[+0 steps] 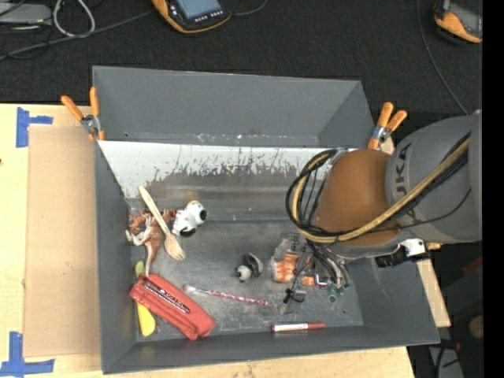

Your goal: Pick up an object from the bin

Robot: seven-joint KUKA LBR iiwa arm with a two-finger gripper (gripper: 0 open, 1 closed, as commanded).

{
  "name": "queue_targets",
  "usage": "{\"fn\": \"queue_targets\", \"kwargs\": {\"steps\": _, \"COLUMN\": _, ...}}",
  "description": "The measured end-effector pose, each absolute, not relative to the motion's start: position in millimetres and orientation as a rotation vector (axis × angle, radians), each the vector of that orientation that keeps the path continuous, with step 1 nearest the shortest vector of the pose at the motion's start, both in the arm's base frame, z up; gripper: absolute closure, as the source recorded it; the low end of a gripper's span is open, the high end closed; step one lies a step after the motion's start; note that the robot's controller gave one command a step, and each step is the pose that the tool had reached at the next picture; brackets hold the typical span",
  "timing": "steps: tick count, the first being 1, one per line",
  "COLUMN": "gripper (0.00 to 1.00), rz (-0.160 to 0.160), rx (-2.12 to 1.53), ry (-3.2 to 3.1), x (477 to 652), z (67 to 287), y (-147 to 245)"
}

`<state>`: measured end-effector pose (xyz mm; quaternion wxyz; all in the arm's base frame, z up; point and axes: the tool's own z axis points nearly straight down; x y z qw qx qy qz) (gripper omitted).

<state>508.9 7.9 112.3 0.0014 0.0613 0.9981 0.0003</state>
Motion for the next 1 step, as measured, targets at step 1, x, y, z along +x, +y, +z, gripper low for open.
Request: {"fn": "queue_targets", "kwargs": {"steps": 1, "gripper": 0.00, "rz": 0.003, "rx": 0.144, "ry": 3.137, "x": 530.2, "z": 115.8, "y": -2.3}}
